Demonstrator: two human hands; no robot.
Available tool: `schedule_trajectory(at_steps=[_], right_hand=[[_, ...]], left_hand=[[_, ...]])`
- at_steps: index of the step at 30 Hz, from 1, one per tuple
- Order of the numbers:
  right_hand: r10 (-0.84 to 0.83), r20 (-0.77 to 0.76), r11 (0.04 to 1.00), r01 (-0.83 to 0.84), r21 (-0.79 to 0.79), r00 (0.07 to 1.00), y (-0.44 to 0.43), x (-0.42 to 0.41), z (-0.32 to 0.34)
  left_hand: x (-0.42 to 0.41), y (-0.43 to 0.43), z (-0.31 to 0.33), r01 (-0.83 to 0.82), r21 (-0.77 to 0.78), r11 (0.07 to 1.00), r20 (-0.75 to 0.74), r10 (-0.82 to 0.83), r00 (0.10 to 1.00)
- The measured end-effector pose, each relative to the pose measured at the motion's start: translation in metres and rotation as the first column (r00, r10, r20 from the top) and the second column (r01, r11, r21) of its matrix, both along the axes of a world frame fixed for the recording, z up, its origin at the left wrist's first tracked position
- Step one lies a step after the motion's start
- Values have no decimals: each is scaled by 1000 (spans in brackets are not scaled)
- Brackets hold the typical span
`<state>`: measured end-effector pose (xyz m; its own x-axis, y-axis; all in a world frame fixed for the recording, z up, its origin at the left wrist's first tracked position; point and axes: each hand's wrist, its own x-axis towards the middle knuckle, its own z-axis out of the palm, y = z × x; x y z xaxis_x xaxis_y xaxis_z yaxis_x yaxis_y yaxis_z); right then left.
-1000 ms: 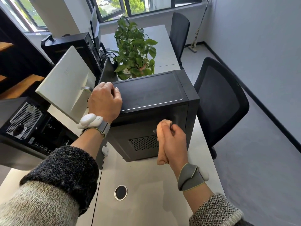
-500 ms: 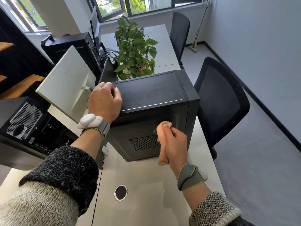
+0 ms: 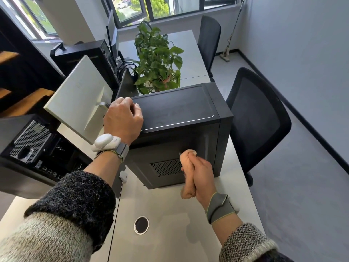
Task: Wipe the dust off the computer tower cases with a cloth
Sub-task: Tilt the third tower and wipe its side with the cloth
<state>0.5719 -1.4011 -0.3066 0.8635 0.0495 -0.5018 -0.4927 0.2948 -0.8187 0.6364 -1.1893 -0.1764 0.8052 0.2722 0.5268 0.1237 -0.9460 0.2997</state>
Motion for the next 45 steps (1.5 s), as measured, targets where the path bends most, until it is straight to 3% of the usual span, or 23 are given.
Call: schedule_trajectory(at_steps=[2, 4, 10, 12, 16, 22, 27, 30, 34, 37, 42, 45], right_hand=[[21, -127, 1000, -22, -8, 992, 1, -1, -7], [27, -146, 1000, -29, -9, 989, 2, -1, -5], [77, 189, 996, -84, 26, 979, 11, 5, 24], [81, 149, 995, -72, -65, 986, 14, 2, 12], [37, -99, 993, -48, -112, 994, 12, -6, -13], [39, 116, 997, -30, -78, 992, 16, 5, 6], [67, -18, 989, -68, -129, 998, 19, -3, -22], [43, 145, 971, -7, -240, 989, 13, -6, -3], [28, 429, 982, 56, -182, 903, 10, 2, 41], [93, 377, 978, -13, -209, 922, 22, 4, 31], [154, 76, 949, -127, -287, 985, 29, -7, -27], [191, 256, 924, -85, -374, 948, 25, -7, -5]], left_hand=[[1, 1, -1, -3, 2, 1000, 8, 3, 1000], [2, 1, -1, 5, -2, 1000, 6, -5, 1000], [1, 1, -1, -3, 5, 1000, -1, 3, 1000], [1, 0, 0, 3, 2, 1000, -3, -3, 1000], [0, 2, 0, 5, 3, 1000, 6, -5, 1000], [1, 1, -1, -4, 4, 1000, -3, 4, 1000], [0, 2, -1, -15, 7, 1000, 5, 15, 1000], [1, 0, -2, -24, 12, 1000, 11, 24, 1000], [3, 1, -1, -7, 8, 1000, 3, 7, 1000], [2, 0, 1, 3, 6, 1000, 3, -3, 1000], [0, 1, 0, -3, -7, 1000, 8, 3, 1000], [-2, 1, -1, -11, -6, 1000, 7, 11, 1000]])
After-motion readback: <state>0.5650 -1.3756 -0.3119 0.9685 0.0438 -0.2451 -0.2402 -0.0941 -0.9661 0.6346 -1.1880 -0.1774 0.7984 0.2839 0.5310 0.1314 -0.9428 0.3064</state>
